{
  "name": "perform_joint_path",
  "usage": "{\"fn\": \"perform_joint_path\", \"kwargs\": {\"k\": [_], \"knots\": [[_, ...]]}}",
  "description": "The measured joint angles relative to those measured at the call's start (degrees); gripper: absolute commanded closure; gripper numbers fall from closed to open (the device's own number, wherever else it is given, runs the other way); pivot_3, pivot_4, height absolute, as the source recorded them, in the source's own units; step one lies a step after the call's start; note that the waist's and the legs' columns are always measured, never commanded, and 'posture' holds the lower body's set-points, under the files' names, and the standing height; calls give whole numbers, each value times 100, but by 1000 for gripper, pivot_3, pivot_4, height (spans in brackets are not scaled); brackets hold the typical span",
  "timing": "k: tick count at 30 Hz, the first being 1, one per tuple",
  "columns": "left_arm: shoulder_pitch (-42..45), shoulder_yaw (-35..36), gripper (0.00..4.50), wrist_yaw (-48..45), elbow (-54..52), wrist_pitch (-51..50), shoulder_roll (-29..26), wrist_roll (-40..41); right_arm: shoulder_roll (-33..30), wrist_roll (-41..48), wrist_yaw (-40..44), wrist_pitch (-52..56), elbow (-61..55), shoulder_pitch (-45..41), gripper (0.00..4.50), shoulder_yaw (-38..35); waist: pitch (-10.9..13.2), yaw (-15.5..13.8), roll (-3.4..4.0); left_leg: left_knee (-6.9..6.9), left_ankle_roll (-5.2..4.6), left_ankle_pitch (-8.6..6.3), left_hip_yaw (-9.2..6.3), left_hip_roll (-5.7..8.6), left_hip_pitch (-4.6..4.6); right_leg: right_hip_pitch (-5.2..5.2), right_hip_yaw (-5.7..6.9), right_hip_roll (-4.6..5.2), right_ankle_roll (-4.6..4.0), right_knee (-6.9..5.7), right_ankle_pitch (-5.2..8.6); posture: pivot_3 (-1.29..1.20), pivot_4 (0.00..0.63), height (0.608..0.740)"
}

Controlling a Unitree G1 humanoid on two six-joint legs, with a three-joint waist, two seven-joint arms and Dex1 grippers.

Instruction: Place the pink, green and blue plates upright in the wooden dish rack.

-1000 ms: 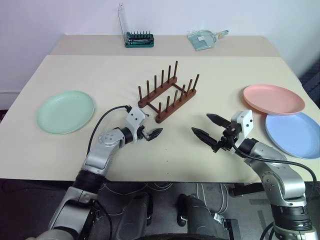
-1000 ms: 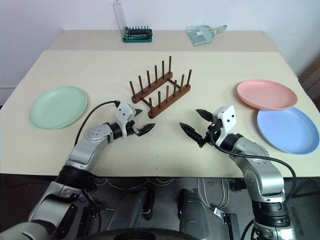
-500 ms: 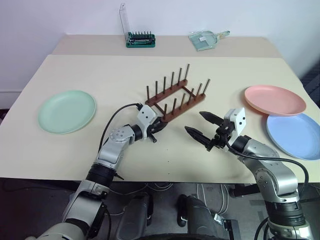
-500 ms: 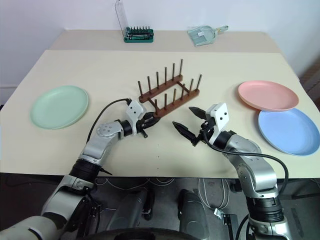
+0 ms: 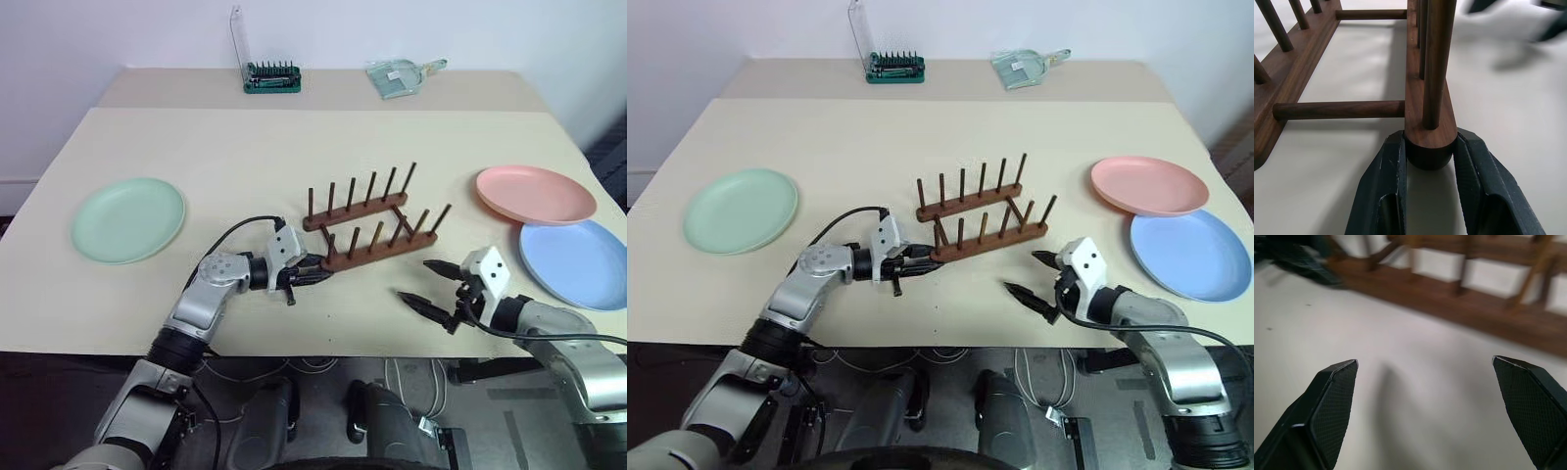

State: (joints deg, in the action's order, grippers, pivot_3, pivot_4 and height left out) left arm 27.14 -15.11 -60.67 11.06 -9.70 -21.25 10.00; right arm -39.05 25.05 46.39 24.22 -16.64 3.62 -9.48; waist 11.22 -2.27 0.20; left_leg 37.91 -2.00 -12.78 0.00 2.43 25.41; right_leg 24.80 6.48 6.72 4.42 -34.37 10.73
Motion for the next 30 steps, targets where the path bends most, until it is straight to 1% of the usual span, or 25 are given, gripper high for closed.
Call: {"fn": "perform_joint_path", "kwargs": {"k": [4, 6, 7, 8, 11, 12, 14, 15, 17, 18, 20, 21, 22, 23, 24, 27, 30], "knots": [[142, 0, 3731, -298, 229, 123, -40, 21, 10, -17, -42, -68, -11, 55, 0, -29, 0, -7, 0, 0, -3, 0, 0, 0, 1, -2, 1, 0, 1, 5, -1, 0, 150, 740], [226, 0, 2682, -335, 387, 190, -26, -1, 24, -33, -69, -98, -11, 67, 0, -25, 0, -11, -1, 0, -5, 1, 0, 0, 1, -4, 1, 0, 4, 7, -2, 0, 150, 740], [253, 3, 2328, -310, 486, 224, -9, -38, 33, -44, -77, -111, -11, 69, 0, -20, 0, -12, -1, 1, -5, 1, 0, 0, 1, -5, 1, -1, 5, 7, -3, 0, 150, 740], [256, 5, 1849, -284, 553, 248, 0, -67, 36, -57, -79, -125, -11, 76, 0, -17, 0, -10, -1, 1, -6, 1, 1, 0, 1, -5, 1, -1, 6, 7, -4, 0, 150, 740], [254, 8, 300, -170, 579, 301, 16, -121, 33, -108, -45, -185, 3, 99, 0, -18, 0, -10, -1, 1, -6, 1, 0, 0, -1, -6, 1, -2, 17, 7, -11, 0, 150, 740], [247, 16, 22, -107, 571, 305, 14, -142, 24, -125, -24, -217, 29, 99, 0, -20, 0, -9, -1, 2, -6, 1, 0, 0, -3, -8, 1, -2, 17, 7, -11, 0, 150, 740], [180, 39, 22, 8, 483, 303, -25, -184, -4, -141, 13, -264, 112, 100, 0, -31, 0, -2, -1, 2, -6, 1, 1, 0, -5, -10, 1, -2, 16, 7, -10, 0, 150, 740], [108, 61, 2, 76, 378, 262, -75, -185, -25, -162, 27, -272, 155, 102, 246, -39, 0, 12, 0, 2, -5, 1, 1, -1, -6, -10, 0, -2, 16, 7, -10, 0, 150, 740], [-111, 151, 689, 122, 85, 127, -224, -132, -90, -199, 57, -272, 264, 103, 902, -47, -1, 19, 1, 1, -5, 0, 0, -4, -7, -9, 0, -4, 13, 6, -9, 0, 150, 740], [-263, 219, 1021, 119, -128, 7, -320, -72, -119, -234, 67, -272, 295, 94, 1376, -43, -2, 21, 2, 1, -5, 0, 1, -5, -7, -8, 0, -4, 11, 6, -8, 0, 150, 740], [-596, 321, 2031, 88, -576, -259, -522, 102, -178, -256, 91, -272, 335, 88, 2410, -43, -3, 7, 5, 0, -4, 0, 1, -6, -7, -7, -1, -2, 3, 6, -4, 0, 150, 740], [-693, 342, 2591, 69, -723, -377, -575, 172, -182, -265, 106, -272, 336, 83, 2965, -42, -3, 1, 6, 0, -2, -2, 1, -5, -6, -8, -1, -2, 2, 7, -4, 0, 150, 740], [-764, 351, 3026, 52, -837, -482, -601, 208, -182, -284, 118, -272, 339, 63, 3411, -31, -3, -13, 6, 1, 6, -6, 0, -5, -6, -11, 0, 0, 2, 9, -4, 0, 150, 740], [-850, 346, 3604, 37, -981, -577, -635, 241, -182, -297, 118, -272, 341, 25, 4030, -13, -3, -15, 6, 3, 8, -7, 1, -5, -5, -12, -1, 1, 2, 12, -4, 0, 150, 740], [-915, 333, 4086, 24, -1110, -688, -650, 282, -182, -332, 113, -286, 352, -4, 4490, -3, -4, -13, 6, 3, 8, -9, 1, -5, -5, -14, -1, 1, 3, 15, -4, 0, 150, 740], [-1034, 118, 4086, 108, -1505, -997, -604, 289, -182, -548, 46, -380, 551, -155, 4490, 80, -3, -13, 5, 2, 5, -12, 1, -3, -3, -14, -1, 2, 4, 19, -5, 0, 150, 740], [-1037, -117, 4086, 357, -1625, -1017, -402, 137, -181, -783, -26, -484, 791, -295, 4490, 226, -4, -13, 6, 2, -2, -8, 1, -3, -4, -14, 0, -1, 4, 17, -5, 0, 150, 740]]}}
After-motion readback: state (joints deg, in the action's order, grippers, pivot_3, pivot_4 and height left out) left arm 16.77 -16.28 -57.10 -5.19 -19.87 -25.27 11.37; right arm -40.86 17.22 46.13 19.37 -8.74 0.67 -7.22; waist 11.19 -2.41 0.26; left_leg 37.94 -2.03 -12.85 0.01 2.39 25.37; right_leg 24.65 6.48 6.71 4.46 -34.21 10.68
